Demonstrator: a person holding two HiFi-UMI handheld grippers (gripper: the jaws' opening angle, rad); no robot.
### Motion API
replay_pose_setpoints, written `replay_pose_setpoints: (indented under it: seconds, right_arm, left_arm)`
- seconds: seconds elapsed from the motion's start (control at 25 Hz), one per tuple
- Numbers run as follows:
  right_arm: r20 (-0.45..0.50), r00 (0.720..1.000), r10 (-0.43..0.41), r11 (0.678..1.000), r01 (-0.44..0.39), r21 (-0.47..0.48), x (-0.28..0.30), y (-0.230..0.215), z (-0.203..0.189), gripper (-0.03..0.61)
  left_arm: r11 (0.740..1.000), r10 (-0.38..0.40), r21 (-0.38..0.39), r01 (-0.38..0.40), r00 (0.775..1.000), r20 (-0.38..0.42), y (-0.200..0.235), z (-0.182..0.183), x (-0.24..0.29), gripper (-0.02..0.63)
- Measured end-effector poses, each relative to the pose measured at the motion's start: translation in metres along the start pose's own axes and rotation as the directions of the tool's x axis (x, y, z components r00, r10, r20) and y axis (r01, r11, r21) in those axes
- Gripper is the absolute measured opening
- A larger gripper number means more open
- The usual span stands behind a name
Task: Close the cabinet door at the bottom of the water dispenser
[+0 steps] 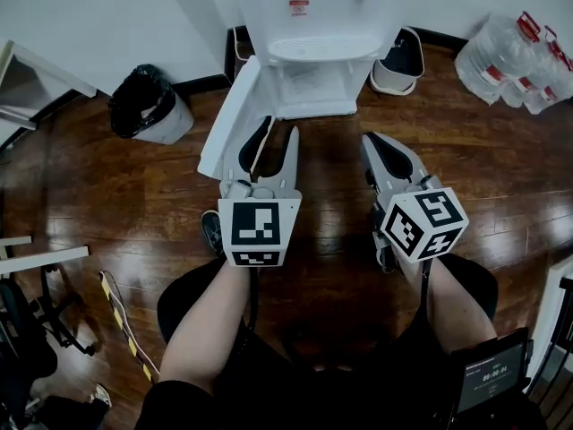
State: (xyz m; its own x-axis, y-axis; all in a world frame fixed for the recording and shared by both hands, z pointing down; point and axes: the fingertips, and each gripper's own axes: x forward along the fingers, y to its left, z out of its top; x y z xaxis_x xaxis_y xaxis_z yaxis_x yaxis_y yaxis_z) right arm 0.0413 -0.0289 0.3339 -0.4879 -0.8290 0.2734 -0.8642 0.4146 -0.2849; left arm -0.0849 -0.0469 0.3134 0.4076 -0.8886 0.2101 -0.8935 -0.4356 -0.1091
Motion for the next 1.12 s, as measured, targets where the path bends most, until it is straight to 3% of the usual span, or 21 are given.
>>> replay_pose_setpoints:
  seconds: [0.12,0.36,0.56,0.6,0.64,0.68,0.76,0.92,1.04,1.12]
  right_arm:
    - [-0.023,1.000,0.013,1.000,-0.013,0.002,0.016,-0.009,0.001,0.006]
    - [-0.036,0.998,0.043,0.999,-0.043,0.025,0.048,-0.023,0.015,0.006]
    - [-0.048,0.997,0.053,0.999,-0.053,0.014,0.076,-0.036,0.022,0.006]
    - [-0.058,0.997,0.058,0.998,-0.057,0.014,0.082,-0.037,0.021,0.006]
    - [-0.068,0.996,0.063,0.998,-0.062,0.013,0.087,-0.039,0.019,0.006]
    - [-0.075,0.995,0.069,0.998,-0.068,0.012,0.092,-0.039,0.019,0.006]
    - [-0.076,0.994,0.079,0.997,-0.078,0.006,0.102,-0.040,0.021,0.006]
    - [-0.055,0.995,0.083,0.996,-0.083,-0.004,0.119,-0.041,0.030,0.006]
    - [-0.058,0.993,0.100,0.995,-0.099,0.008,0.128,-0.039,0.032,0.006]
    - [-0.067,0.991,0.118,0.993,-0.117,0.019,0.133,-0.036,0.029,0.006]
  left_arm:
    - [1.000,-0.007,0.010,0.007,0.999,-0.031,0.005,-0.003,0.017,0.159]
    - [0.986,0.030,0.165,-0.019,0.998,-0.063,0.022,-0.013,0.039,0.163]
    - [0.958,0.042,0.286,0.012,0.982,-0.183,0.056,-0.044,0.053,0.163]
    - [0.953,0.037,0.303,0.030,0.977,-0.211,0.065,-0.050,0.054,0.152]
    - [0.946,0.034,0.321,0.048,0.969,-0.246,0.075,-0.057,0.055,0.092]
    - [0.939,0.037,0.337,0.065,0.957,-0.288,0.085,-0.065,0.056,0.063]
    - [0.937,0.035,0.334,0.105,0.921,-0.388,0.105,-0.083,0.055,0.063]
    - [0.962,-0.043,0.196,0.191,0.813,-0.580,0.121,-0.125,0.053,0.228]
    - [0.981,-0.106,0.052,0.186,0.743,-0.661,0.128,-0.145,0.047,0.339]
    - [0.984,-0.153,-0.046,0.170,0.699,-0.698,0.127,-0.154,0.042,0.373]
